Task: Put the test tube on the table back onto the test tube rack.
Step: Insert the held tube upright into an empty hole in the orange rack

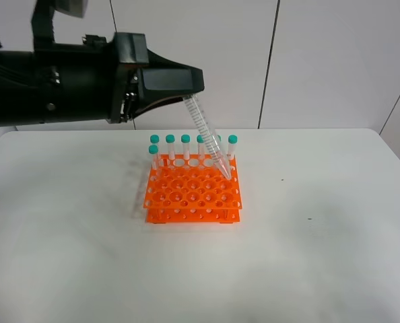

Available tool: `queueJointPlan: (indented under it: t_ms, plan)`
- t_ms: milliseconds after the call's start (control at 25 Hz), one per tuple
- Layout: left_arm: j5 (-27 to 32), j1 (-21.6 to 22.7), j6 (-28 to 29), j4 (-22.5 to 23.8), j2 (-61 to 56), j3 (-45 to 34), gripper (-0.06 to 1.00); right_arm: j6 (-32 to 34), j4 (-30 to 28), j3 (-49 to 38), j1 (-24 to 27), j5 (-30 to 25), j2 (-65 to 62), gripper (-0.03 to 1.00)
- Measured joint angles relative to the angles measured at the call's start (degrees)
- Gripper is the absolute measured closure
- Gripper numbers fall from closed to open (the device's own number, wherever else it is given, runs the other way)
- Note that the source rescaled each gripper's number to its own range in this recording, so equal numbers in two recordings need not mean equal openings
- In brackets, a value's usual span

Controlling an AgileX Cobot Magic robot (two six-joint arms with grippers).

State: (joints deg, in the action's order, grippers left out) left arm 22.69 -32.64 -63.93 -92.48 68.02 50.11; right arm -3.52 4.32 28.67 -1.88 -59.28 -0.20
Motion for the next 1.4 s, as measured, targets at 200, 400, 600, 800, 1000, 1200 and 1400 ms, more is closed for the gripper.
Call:
queueJointPlan:
  t_ms: [200,400,600,800,1000,1200,1400]
  plan:
    - [-1.2,0.0,0.0,6.1,-5.5,0.0,0.94,0.0,0.0,0.0,0.0,0.0,0.0,-0.03]
    - [-5.0,0.0,1.2,18.2,-6.6,0.0,0.94,0.1,0.0,0.0,0.0,0.0,0.0,-0.03]
    - [-15.0,-1.8,24.6,58.0,-6.2,-0.1,0.94,0.1,0.0,0.0,0.0,0.0,0.0,-0.03]
    - [-26.7,-2.1,51.0,85.2,-2.1,-0.1,0.94,0.1,0.0,0.0,0.0,0.0,0.0,-0.03]
    - [-36.0,-2.1,60.0,91.6,6.7,-0.1,0.94,0.2,0.0,0.0,0.0,0.0,0.0,-0.03]
    - [-40.8,-2.1,61.0,92.0,15.7,0.4,0.94,0.2,0.0,0.0,0.0,0.0,0.0,-0.03]
    - [-40.9,-1.3,61.4,92.5,23.8,4.4,0.94,0.2,0.0,0.0,0.0,0.0,0.0,-0.03]
